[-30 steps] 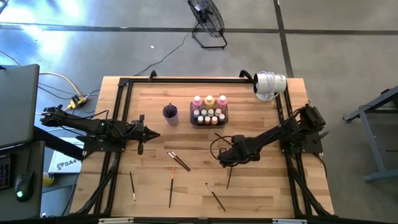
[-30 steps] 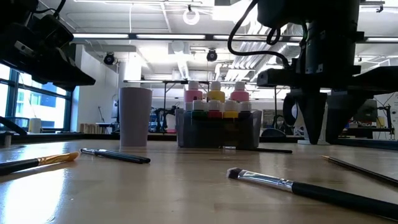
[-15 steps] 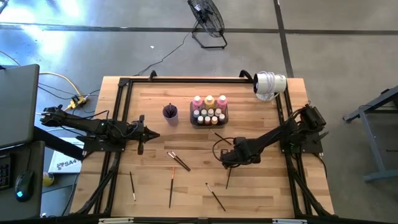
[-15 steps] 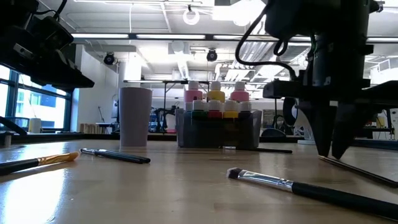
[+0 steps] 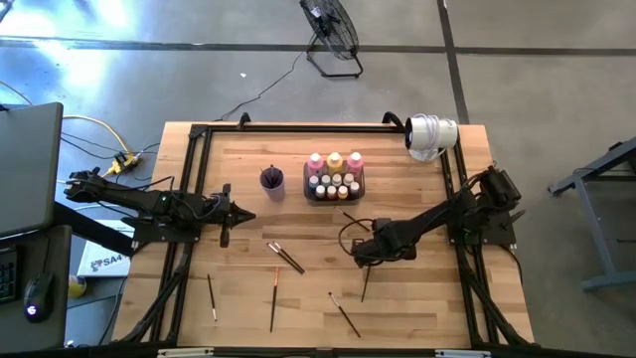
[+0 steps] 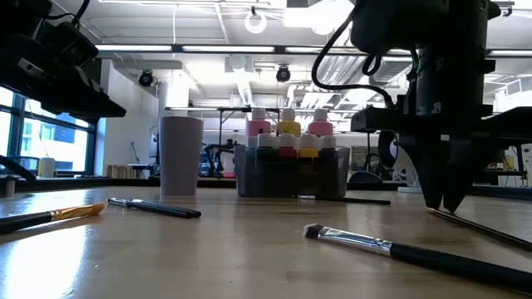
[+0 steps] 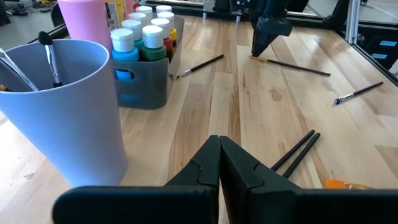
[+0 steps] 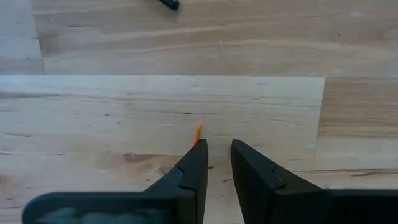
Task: Pick & Place Paint Supplies
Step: Put the gold paint brush into the purple cup
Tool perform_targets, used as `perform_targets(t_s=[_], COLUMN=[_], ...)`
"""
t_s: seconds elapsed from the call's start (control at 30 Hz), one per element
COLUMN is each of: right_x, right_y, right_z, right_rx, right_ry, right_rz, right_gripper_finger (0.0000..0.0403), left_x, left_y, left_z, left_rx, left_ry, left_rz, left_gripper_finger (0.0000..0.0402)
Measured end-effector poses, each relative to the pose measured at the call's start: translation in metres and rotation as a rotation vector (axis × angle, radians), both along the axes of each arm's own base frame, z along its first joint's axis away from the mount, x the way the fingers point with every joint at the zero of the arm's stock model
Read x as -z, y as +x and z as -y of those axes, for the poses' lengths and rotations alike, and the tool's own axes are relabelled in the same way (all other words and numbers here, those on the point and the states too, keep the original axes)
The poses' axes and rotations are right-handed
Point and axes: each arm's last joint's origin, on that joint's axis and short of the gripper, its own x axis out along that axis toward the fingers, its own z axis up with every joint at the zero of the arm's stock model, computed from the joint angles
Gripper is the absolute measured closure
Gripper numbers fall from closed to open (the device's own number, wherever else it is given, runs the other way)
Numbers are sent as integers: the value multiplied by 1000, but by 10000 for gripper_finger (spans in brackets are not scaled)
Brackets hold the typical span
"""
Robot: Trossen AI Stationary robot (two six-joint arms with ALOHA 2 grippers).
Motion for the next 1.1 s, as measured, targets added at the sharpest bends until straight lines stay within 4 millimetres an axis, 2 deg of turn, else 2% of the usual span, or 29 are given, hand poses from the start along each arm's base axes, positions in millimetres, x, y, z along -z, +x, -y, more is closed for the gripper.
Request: perform_targets(t_s=[0.23,0.4,0.63,1.1], right_x=[-18,-20,-15,1], right_y=[-3,-2,5,9], right_z=[8,12,10,9], right_rx=[-5,10,19,21], right_ry=[9,-2,3,-7], right_rz=[36,57,93,57], right_gripper_finger=[341,341,341,341], left_x=[0,0,0,0], left_y=[0,0,0,0], left_z=[0,0,0,0], left_rx=[-1,0,0,0], left_ry=[0,0,0,0], left_rz=[0,0,-1,-1], left_gripper_finger=[401,401,401,401])
